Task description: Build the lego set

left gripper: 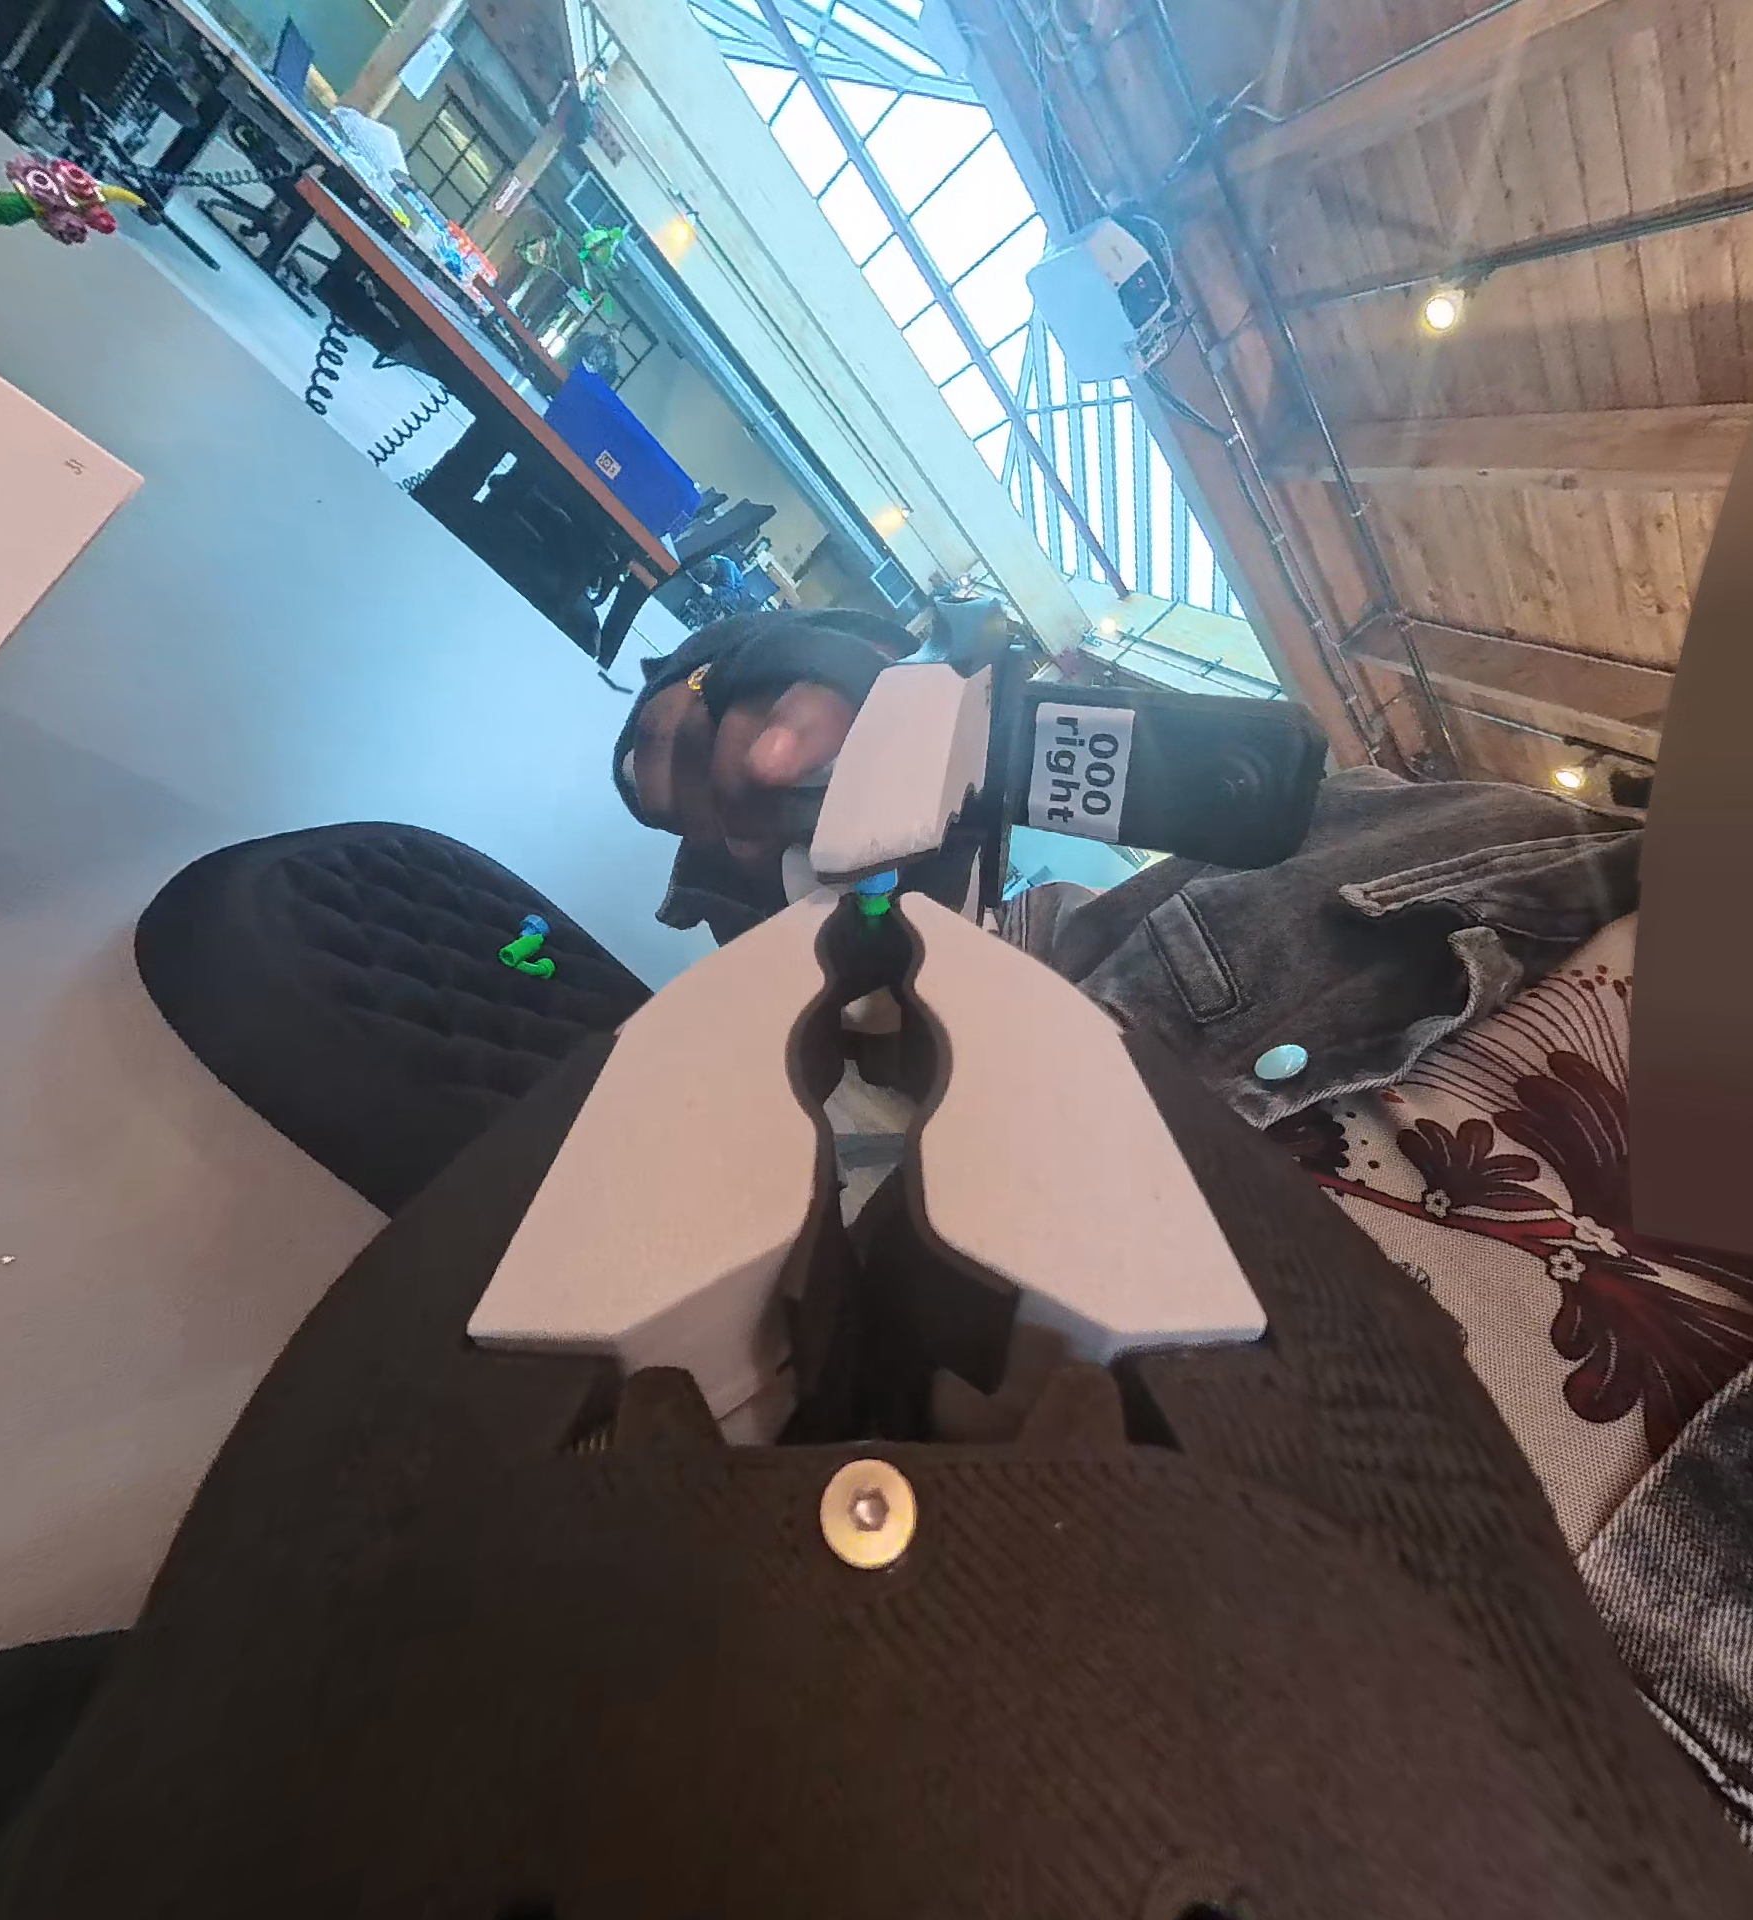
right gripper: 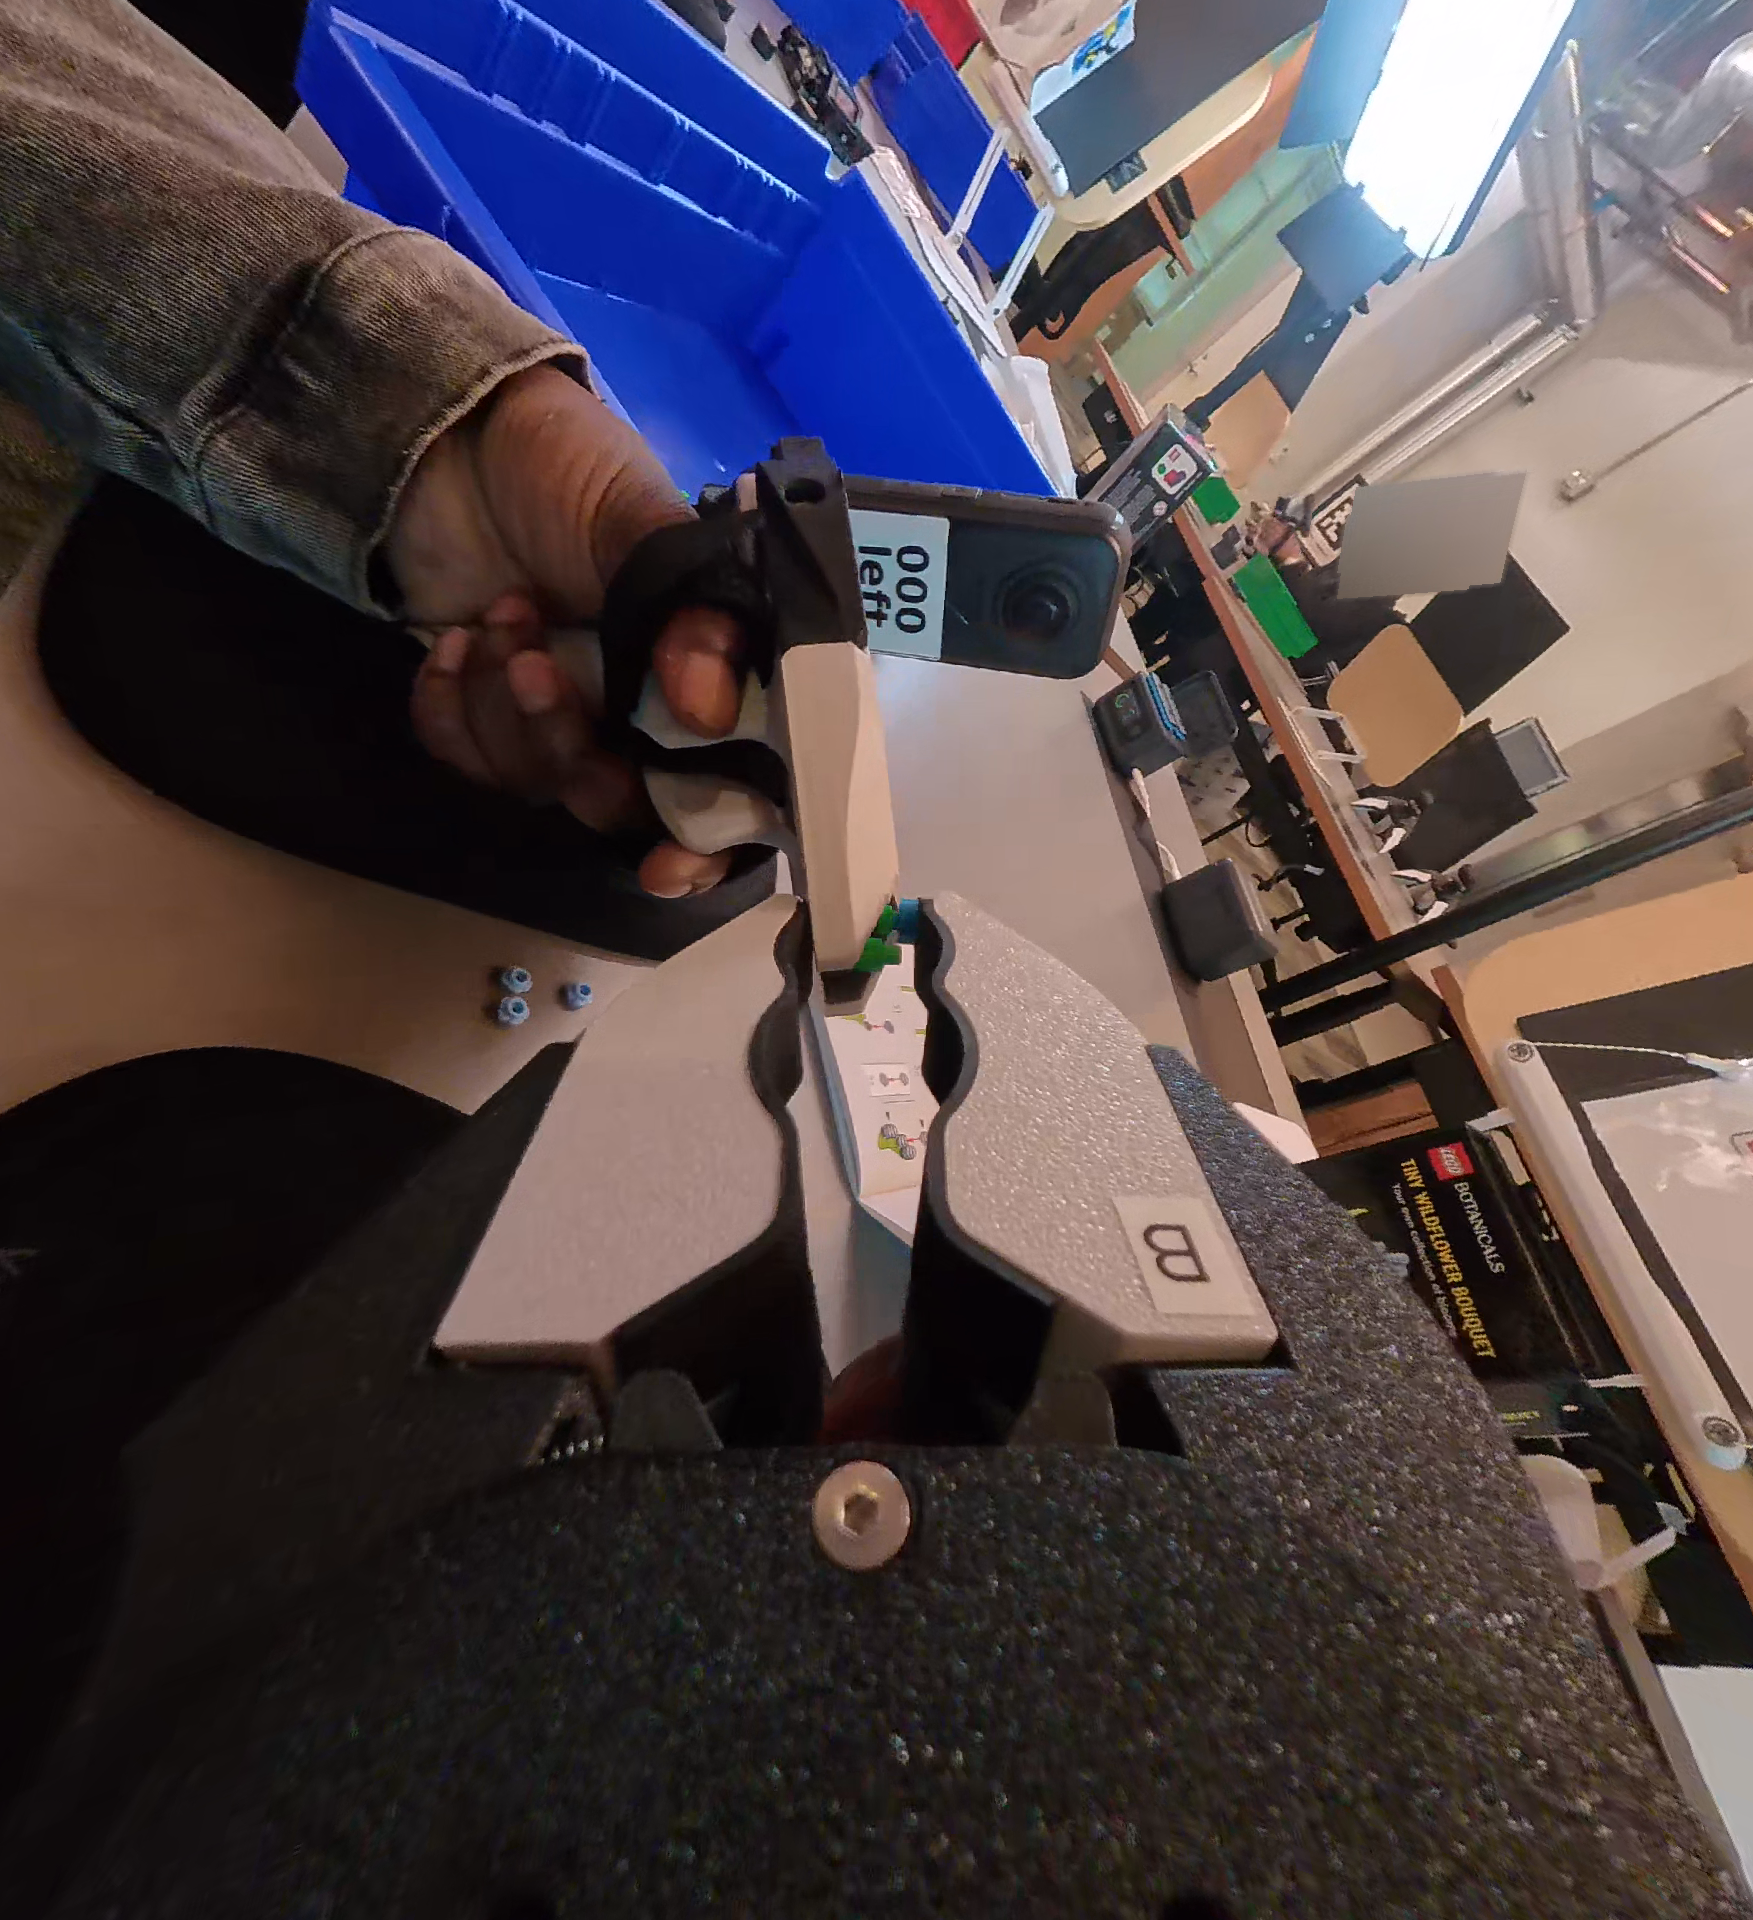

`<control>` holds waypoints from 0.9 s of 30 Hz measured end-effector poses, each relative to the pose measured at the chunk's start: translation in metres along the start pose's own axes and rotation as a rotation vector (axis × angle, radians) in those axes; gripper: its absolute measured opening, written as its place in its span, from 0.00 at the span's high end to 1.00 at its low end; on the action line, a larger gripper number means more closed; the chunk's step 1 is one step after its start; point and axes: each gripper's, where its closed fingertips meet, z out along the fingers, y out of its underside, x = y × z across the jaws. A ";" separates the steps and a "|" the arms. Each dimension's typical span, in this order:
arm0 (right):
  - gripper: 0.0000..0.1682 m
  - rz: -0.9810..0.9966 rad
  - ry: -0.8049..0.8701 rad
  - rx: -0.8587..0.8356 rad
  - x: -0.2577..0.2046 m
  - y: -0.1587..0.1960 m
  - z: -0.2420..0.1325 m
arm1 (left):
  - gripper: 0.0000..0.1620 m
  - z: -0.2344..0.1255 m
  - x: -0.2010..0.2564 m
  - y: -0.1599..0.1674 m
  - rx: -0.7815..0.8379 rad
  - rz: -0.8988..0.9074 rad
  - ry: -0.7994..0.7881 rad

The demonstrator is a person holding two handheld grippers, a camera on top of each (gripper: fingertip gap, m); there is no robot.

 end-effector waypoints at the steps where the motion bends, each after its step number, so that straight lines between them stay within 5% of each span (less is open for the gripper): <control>1: 0.88 0.004 -0.006 0.001 -0.001 0.001 0.000 | 0.97 0.000 0.000 0.001 -0.004 -0.002 -0.001; 19: 0.90 0.287 0.046 0.172 0.008 -0.013 0.003 | 0.94 -0.003 0.013 -0.009 0.060 0.046 0.074; 24: 0.90 0.246 0.096 0.177 0.012 -0.014 0.002 | 0.88 -0.003 0.020 -0.011 0.072 0.060 0.114; 25: 0.90 0.231 0.123 0.156 0.014 -0.010 0.001 | 0.69 -0.004 0.024 -0.011 0.078 0.047 0.143; 27: 0.90 0.226 0.156 0.148 0.019 -0.006 -0.004 | 0.68 -0.006 0.024 -0.014 0.100 0.013 0.160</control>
